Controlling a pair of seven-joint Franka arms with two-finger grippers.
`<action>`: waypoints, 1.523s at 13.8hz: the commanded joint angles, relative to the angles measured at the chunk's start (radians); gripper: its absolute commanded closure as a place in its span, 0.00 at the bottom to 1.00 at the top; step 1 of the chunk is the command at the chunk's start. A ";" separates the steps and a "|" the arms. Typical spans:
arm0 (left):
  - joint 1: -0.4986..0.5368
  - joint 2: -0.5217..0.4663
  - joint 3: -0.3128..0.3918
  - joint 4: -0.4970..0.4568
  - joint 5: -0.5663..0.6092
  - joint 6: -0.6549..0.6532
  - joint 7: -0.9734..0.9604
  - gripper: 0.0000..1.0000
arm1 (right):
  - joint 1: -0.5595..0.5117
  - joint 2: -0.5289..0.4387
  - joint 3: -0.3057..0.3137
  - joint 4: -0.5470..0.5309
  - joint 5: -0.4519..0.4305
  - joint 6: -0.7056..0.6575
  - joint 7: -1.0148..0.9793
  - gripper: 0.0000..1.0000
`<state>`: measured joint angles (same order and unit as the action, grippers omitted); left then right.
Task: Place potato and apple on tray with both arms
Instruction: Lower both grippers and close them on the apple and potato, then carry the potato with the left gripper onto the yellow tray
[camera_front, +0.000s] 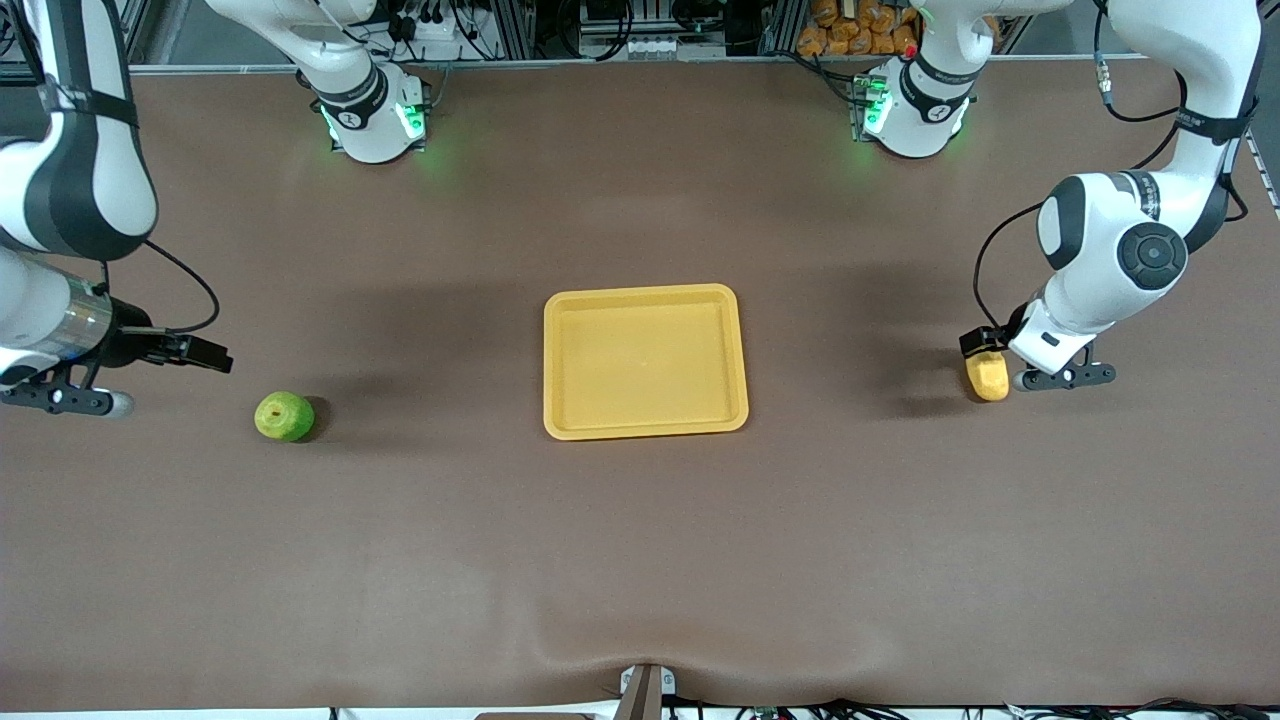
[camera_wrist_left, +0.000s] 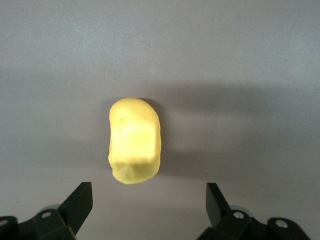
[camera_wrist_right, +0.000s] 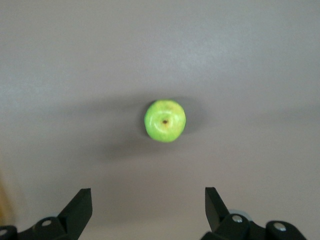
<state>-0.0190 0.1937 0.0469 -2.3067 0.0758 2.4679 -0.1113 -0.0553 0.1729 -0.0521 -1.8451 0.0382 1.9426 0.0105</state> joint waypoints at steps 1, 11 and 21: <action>0.010 0.038 0.004 -0.008 0.013 0.061 0.002 0.00 | -0.020 0.013 0.009 -0.074 0.029 0.117 -0.041 0.00; 0.071 0.130 -0.004 0.004 0.094 0.183 -0.017 0.25 | -0.044 0.232 0.011 -0.069 0.043 0.315 -0.043 0.00; 0.062 0.107 -0.056 0.009 0.096 0.178 -0.070 0.93 | -0.041 0.344 0.012 -0.069 0.101 0.361 -0.050 0.00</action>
<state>0.0441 0.3212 0.0198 -2.3003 0.1512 2.6463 -0.1424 -0.0833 0.4954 -0.0513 -1.9276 0.1175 2.2905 -0.0144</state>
